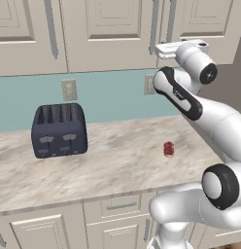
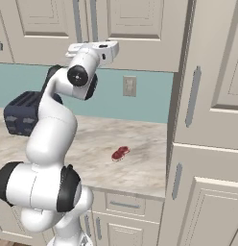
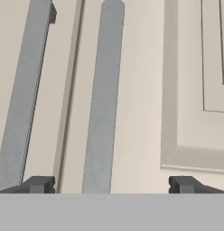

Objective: Retrieve the tupperware from the cabinet, then place the raw meat into the tupperware to avoid contamination.

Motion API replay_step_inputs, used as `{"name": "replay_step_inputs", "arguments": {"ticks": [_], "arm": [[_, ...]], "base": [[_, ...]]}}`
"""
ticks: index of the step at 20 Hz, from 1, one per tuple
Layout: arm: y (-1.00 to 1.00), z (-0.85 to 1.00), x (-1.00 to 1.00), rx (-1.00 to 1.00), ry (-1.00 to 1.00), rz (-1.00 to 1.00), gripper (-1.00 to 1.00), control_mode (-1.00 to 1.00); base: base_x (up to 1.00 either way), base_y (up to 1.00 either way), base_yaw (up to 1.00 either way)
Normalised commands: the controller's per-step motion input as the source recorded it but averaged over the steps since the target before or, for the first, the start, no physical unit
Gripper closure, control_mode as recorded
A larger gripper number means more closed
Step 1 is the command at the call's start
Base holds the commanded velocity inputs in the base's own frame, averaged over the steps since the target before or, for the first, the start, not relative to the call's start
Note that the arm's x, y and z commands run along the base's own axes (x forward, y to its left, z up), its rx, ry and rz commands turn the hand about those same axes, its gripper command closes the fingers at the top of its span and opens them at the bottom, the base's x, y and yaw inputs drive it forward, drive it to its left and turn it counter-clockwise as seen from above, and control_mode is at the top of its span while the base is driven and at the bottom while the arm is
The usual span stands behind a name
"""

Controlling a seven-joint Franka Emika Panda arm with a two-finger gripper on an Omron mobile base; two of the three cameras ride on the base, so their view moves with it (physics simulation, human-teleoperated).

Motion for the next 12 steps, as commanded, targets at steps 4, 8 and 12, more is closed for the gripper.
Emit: {"name": "replay_step_inputs", "arguments": {"ticks": [4, 8, 12], "arm": [[0.0, -0.04, 0.22, 0.0, 0.02, 0.0, -1.0, -1.0], [0.0, -0.04, 0.19, 0.0, 0.01, 0.0, -1.0, -1.0], [0.0, -0.04, 0.19, 0.0, 0.01, 0.0, -1.0, -1.0]], "base": [[0.0, 0.0, 0.0], [0.0, 0.0, 0.0], [0.0, 0.0, 0.0]]}}
